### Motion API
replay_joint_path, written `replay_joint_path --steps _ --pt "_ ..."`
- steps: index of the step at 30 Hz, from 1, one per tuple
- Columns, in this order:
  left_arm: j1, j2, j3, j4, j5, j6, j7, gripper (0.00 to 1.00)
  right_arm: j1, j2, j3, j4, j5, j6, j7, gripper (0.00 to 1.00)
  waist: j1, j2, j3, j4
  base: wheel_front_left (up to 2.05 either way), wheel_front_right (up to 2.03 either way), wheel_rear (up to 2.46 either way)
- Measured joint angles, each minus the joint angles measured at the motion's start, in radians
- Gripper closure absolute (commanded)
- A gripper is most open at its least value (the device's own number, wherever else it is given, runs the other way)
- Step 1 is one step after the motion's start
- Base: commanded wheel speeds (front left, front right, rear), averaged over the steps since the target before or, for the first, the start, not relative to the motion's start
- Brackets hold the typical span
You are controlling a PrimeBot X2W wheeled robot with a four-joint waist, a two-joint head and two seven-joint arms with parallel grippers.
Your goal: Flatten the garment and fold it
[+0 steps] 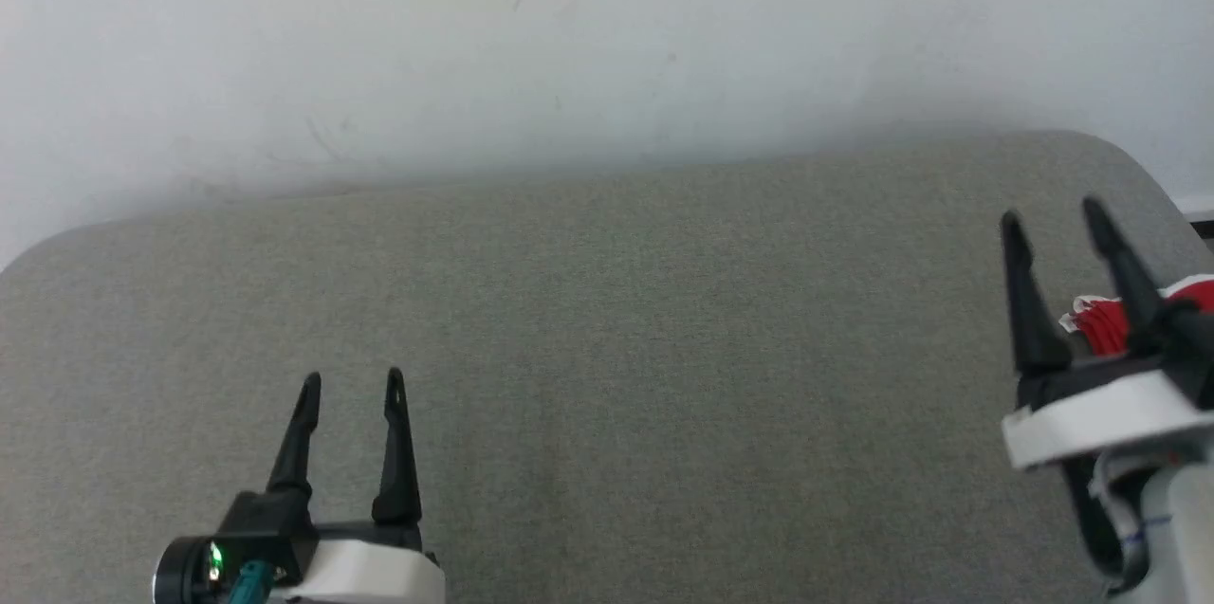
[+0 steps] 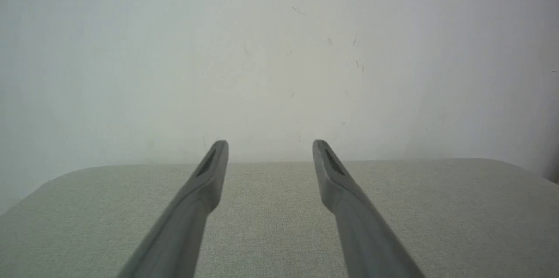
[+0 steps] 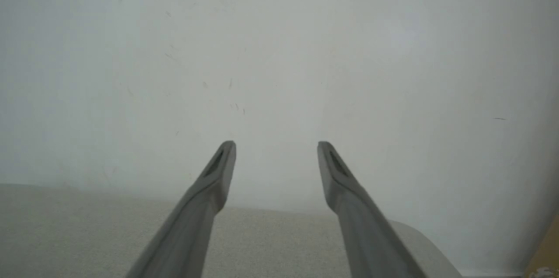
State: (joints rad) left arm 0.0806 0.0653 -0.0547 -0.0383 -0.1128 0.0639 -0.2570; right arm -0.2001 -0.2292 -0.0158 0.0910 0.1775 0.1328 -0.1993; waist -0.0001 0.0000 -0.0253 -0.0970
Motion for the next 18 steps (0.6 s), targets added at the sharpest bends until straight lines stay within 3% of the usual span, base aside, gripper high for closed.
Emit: replay_joint_path --steps 7,18 --pt "0.043 -0.004 -0.012 0.034 0.000 0.007 0.000 0.00 0.178 0.139 -0.020 -0.057 -0.033 0.000 -0.026 0.00 0.0000 0.0000 -0.016 0.040 0.00 0.00 0.00" --pt "0.060 -0.006 -0.019 0.077 0.011 0.005 0.000 0.00 0.285 0.174 -0.014 -0.041 -0.071 0.000 -0.048 0.00 0.0001 0.0000 -0.013 0.056 0.00 0.00 0.00"
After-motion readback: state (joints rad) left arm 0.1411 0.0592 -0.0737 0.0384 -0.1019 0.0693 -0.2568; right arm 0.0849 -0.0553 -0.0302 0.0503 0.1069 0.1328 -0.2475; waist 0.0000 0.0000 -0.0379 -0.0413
